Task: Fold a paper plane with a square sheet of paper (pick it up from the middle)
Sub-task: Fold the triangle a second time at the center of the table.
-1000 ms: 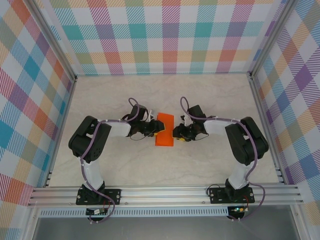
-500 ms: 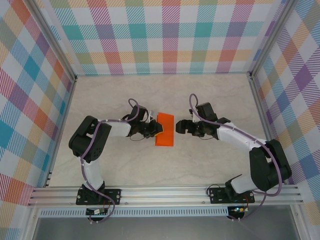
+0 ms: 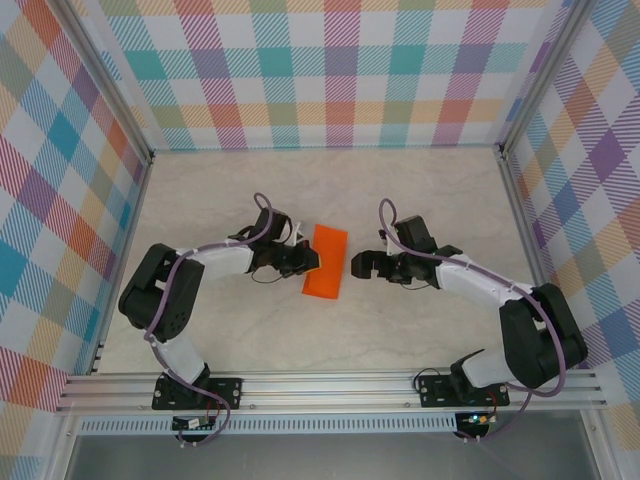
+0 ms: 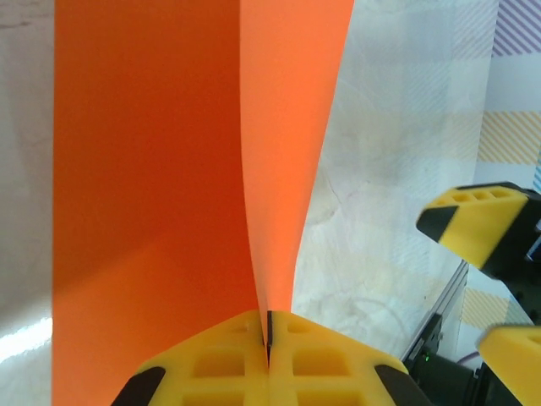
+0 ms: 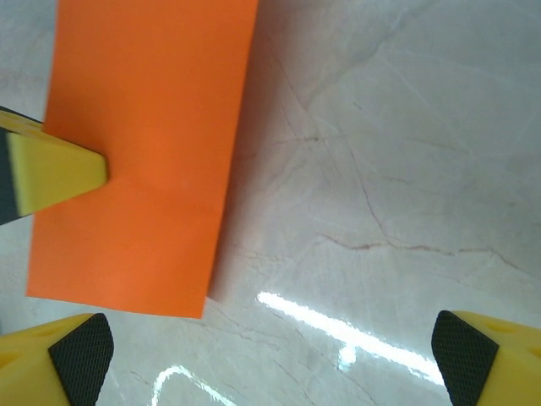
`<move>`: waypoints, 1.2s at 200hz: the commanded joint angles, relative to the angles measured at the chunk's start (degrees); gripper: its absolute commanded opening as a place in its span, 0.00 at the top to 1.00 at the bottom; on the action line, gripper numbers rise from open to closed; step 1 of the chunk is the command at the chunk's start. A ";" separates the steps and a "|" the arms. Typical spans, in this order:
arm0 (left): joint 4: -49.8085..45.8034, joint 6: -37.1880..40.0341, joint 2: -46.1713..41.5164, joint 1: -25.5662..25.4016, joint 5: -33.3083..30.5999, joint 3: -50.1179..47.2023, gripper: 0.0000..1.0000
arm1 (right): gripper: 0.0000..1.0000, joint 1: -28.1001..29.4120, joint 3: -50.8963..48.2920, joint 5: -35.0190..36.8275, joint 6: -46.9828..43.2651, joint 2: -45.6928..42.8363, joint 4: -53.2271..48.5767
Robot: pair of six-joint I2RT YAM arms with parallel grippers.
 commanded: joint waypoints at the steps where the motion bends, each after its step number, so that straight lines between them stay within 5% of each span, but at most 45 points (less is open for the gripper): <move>1: -8.36 4.97 -2.78 0.55 0.24 0.21 1.00 | 0.03 0.41 -0.52 -2.55 -0.05 -1.66 0.88; 62: -2.14 0.42 -0.05 0.54 0.40 -1.55 0.88 | 0.18 4.71 1.08 -0.53 -2.06 -0.77 0.27; 113: 1.89 -2.14 2.82 0.46 2.03 -0.80 0.75 | 0.34 15.95 2.68 6.75 -2.47 1.17 1.50; 165: 0.94 -2.44 2.16 0.56 0.49 0.10 0.72 | 0.34 26.43 7.34 17.39 -0.93 7.01 3.83; 202: 1.55 -3.77 2.30 0.61 1.85 0.52 0.78 | 0.23 31.30 9.55 26.50 0.01 9.84 4.36; 240: 1.65 -4.04 -0.21 0.55 2.86 -0.54 0.64 | 0.20 33.20 10.60 28.80 0.06 11.94 4.64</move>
